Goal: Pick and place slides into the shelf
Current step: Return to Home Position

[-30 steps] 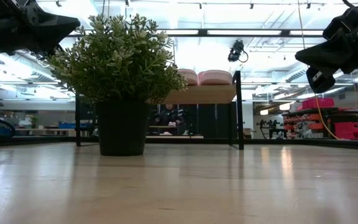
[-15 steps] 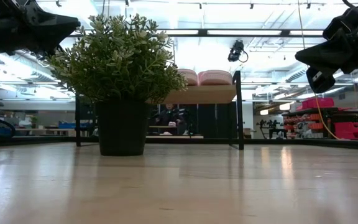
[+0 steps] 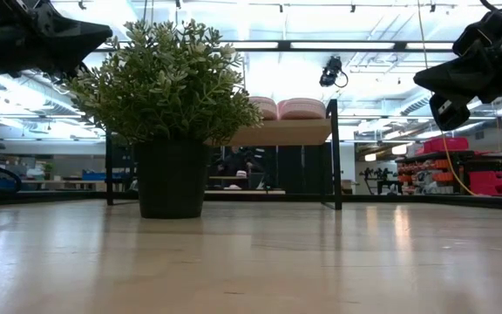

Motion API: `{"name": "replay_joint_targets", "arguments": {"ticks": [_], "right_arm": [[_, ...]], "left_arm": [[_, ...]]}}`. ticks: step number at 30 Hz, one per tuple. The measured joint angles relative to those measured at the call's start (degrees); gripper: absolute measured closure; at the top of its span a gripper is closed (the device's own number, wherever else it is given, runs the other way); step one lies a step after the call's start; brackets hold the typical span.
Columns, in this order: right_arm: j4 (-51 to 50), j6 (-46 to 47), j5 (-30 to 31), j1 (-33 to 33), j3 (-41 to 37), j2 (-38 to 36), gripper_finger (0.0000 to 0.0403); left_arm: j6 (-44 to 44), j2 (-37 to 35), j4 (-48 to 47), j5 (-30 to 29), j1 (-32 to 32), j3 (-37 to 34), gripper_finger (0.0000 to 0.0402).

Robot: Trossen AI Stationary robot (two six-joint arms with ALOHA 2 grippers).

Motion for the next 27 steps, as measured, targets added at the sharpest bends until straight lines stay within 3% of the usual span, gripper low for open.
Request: {"name": "replay_joint_targets", "arguments": {"ticks": [11,27], "right_arm": [[0.0,0.0,0.0,0.0,0.0,0.0,0.0375],[0.0,0.0,0.0,0.0,0.0,0.0,0.0373]], "left_arm": [[0.0,0.0,0.0,0.0,0.0,0.0,0.0365],[0.0,0.0,0.0,0.0,0.0,0.0,0.0381]]}}
